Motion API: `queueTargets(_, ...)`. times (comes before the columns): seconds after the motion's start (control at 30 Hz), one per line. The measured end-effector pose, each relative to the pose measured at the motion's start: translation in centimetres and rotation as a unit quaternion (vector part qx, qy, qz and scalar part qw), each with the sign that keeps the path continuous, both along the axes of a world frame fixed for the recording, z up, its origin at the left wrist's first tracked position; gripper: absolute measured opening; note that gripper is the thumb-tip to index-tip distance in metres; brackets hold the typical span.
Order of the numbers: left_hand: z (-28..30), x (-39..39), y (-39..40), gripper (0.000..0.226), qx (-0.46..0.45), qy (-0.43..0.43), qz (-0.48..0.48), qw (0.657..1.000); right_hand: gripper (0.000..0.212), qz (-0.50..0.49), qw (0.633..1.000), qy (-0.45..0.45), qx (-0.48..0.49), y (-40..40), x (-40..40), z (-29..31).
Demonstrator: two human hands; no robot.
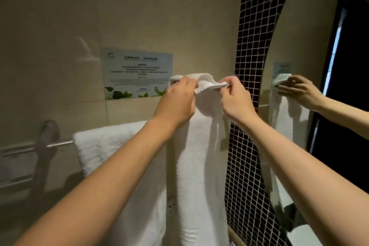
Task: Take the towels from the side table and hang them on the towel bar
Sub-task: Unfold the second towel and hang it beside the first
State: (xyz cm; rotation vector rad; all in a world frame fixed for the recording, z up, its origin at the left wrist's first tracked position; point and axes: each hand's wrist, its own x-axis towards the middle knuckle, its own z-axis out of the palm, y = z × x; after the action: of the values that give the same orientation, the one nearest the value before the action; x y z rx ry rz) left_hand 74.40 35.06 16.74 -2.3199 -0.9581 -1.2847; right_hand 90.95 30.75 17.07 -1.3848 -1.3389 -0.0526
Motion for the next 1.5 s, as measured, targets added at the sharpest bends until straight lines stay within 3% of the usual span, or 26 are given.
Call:
queueTargets(0.2,-2.3,0.2,1.2,0.035,-0.092,0.137,0.097,0.981,0.034,-0.001,0.990,-0.101,-0.102,3.7,-0.4,-3.3)
queueTargets(0.33,-2.0,0.3,0.6,0.047,-0.059,0.139,0.121,0.981,0.048,-0.015,0.987,-0.106,-0.116,4.6,-0.1,-4.2)
queueTargets(0.43,-1.9,0.2,0.3,0.033,-0.014,0.140,0.124,0.982,0.058,-0.012,0.991,-0.073,-0.110,5.0,0.1,-4.4)
queueTargets(0.5,-2.0,0.2,0.3,0.021,-0.002,0.166,0.140,0.976,0.052,-0.027,0.994,-0.065,-0.088,5.1,0.3,-4.4)
queueTargets(0.6,-2.2,0.2,0.5,0.034,-0.048,0.210,0.156,0.964,0.028,-0.098,0.991,-0.092,-0.010,4.7,0.6,-5.1)
queueTargets(0.67,-2.3,0.0,0.7,0.035,-0.056,0.220,0.153,0.962,0.027,-0.095,0.995,-0.024,0.004,4.1,1.2,-6.7)
queueTargets(0.77,-2.4,-0.1,0.7,0.029,-0.059,0.215,0.142,0.964,0.039,0.025,0.990,0.119,-0.066,3.3,1.8,-10.6)
queueTargets(0.87,-2.5,0.3,0.7,0.023,-0.070,0.202,0.134,0.968,0.031,0.106,0.972,0.176,-0.118,3.0,1.8,-13.4)
queueTargets(0.97,-2.8,0.4,1.0,0.026,-0.069,0.169,0.123,0.976,0.030,0.112,0.965,0.214,-0.098,3.2,1.7,-13.7)
queueTargets(1.07,-2.2,0.6,1.2,0.027,-0.065,0.142,0.117,0.981,0.035,0.118,0.968,0.213,-0.059,3.4,1.1,-12.1)
queueTargets(1.2,1.1,1.2,2.7,0.029,0.011,0.119,0.160,0.980,0.027,0.084,0.979,0.185,0.035,3.7,1.2,-8.0)
queueTargets(1.27,2.6,1.1,3.8,0.026,-0.009,0.100,0.160,0.982,0.028,0.061,0.982,0.162,0.069,4.2,1.5,-5.8)
queueTargets(1.4,2.9,1.5,4.3,0.018,-0.061,0.118,0.153,0.979,0.033,0.010,0.993,0.114,0.020,6.4,1.8,-4.5)
queueTargets(1.5,2.2,1.8,3.0,0.022,-0.062,0.118,0.150,0.980,0.019,-0.058,0.995,0.082,0.000,7.2,1.8,-5.6)
